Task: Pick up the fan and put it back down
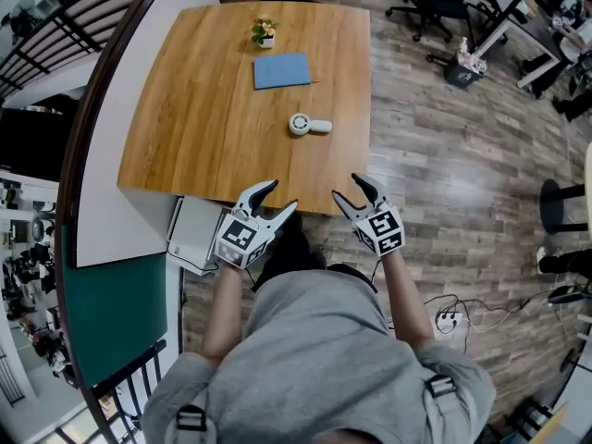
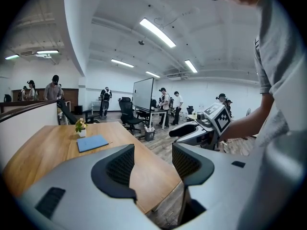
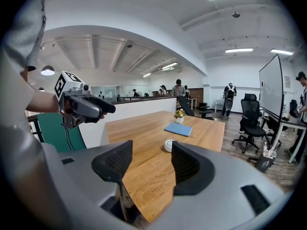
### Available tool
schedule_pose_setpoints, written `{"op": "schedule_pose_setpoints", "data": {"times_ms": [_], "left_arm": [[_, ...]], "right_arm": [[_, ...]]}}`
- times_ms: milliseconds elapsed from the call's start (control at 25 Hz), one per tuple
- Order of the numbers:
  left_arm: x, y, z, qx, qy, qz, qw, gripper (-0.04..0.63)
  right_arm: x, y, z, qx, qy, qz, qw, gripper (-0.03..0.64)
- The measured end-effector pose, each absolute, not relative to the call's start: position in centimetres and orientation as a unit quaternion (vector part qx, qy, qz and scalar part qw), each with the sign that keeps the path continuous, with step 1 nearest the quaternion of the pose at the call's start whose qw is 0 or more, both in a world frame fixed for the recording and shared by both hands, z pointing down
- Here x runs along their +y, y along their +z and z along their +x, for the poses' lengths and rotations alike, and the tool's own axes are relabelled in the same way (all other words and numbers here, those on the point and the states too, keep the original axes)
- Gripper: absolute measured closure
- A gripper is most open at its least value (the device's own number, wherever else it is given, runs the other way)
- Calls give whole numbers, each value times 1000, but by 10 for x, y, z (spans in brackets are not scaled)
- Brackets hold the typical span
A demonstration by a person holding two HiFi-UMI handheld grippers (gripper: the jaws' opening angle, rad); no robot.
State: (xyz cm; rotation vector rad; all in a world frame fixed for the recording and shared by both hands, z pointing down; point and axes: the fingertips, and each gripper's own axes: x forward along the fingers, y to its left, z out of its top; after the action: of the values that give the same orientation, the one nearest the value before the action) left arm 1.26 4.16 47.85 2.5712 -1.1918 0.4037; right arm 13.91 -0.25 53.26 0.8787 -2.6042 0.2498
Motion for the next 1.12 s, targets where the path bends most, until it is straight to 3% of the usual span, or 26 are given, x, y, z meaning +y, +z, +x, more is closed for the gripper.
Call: {"op": "schedule_pose_setpoints", "data": {"times_ms": [1120], "left_arm": [[-113,526,-87,-342,148,911,175,345]], "right_arm": [[-136,571,16,-914,87,304,254,344]]}}
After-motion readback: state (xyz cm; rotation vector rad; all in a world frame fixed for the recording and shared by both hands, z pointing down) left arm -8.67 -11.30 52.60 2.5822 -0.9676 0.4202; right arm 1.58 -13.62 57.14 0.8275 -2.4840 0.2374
